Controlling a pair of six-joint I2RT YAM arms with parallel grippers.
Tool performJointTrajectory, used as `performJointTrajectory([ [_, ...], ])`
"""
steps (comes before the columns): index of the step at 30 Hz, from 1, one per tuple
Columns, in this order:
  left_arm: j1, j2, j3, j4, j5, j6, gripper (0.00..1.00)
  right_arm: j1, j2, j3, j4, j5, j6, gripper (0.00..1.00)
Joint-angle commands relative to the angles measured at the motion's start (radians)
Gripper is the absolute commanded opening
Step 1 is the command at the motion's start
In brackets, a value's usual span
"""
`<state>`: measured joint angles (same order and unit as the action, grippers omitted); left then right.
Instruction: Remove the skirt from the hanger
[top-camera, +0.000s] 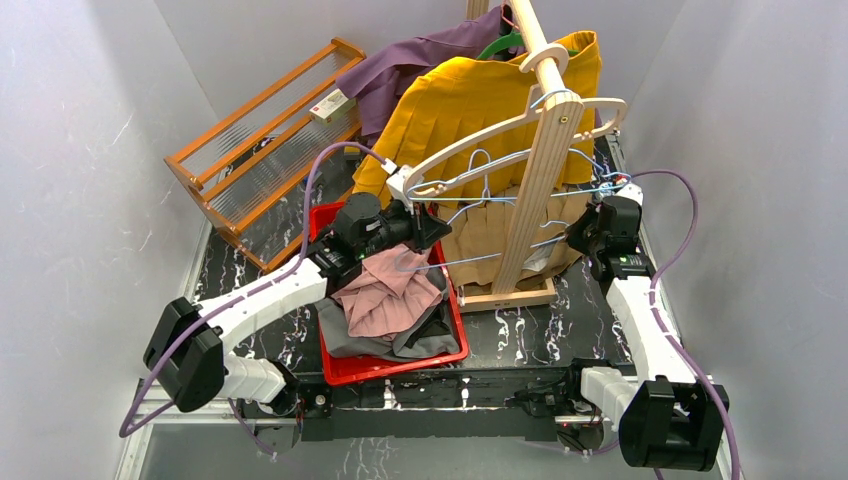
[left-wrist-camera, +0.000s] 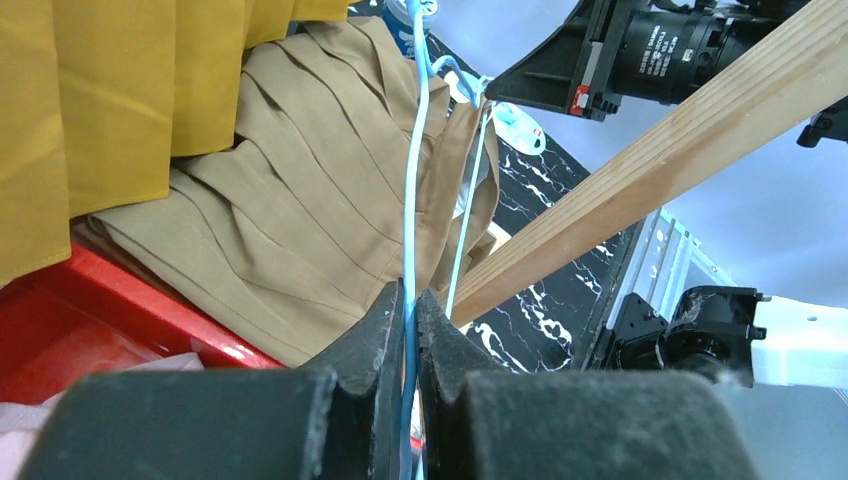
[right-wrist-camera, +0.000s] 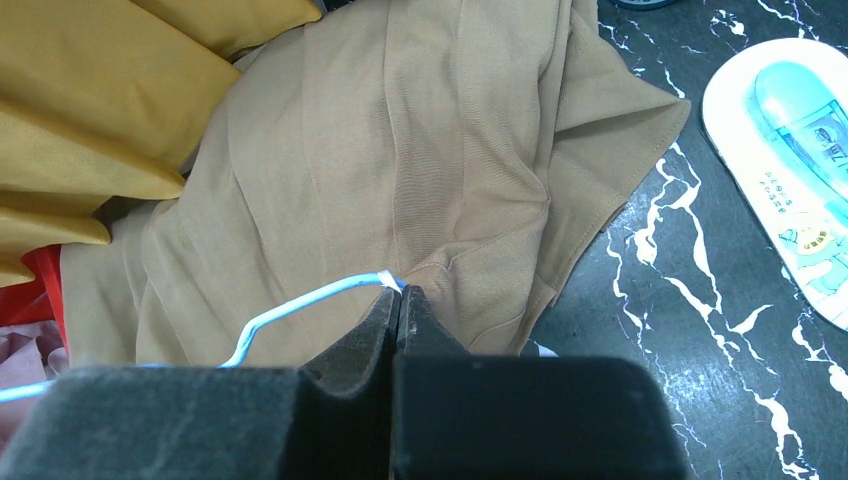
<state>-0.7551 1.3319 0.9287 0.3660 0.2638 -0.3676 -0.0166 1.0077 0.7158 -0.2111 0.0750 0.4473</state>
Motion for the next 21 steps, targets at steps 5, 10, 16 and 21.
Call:
performJointTrajectory([
  [5, 0.012, -0.112, -0.022, 0.043, -0.062, -0.018, 0.0, -0.016, 0.005, 0.055, -0.023, 0.103, -0.015, 0.21],
  [10, 0.014, -0.143, -0.046, 0.076, -0.105, -0.058, 0.0, -0.017, -0.021, 0.046, -0.039, 0.107, -0.026, 0.26],
  [16, 0.016, -0.131, -0.055, 0.111, -0.096, -0.118, 0.0, -0.016, -0.056, 0.054, -0.066, 0.072, -0.079, 0.32],
  [21, 0.019, -0.13, -0.044, 0.08, -0.096, -0.107, 0.0, -0.016, -0.097, 0.043, -0.042, 0.047, -0.067, 0.56],
])
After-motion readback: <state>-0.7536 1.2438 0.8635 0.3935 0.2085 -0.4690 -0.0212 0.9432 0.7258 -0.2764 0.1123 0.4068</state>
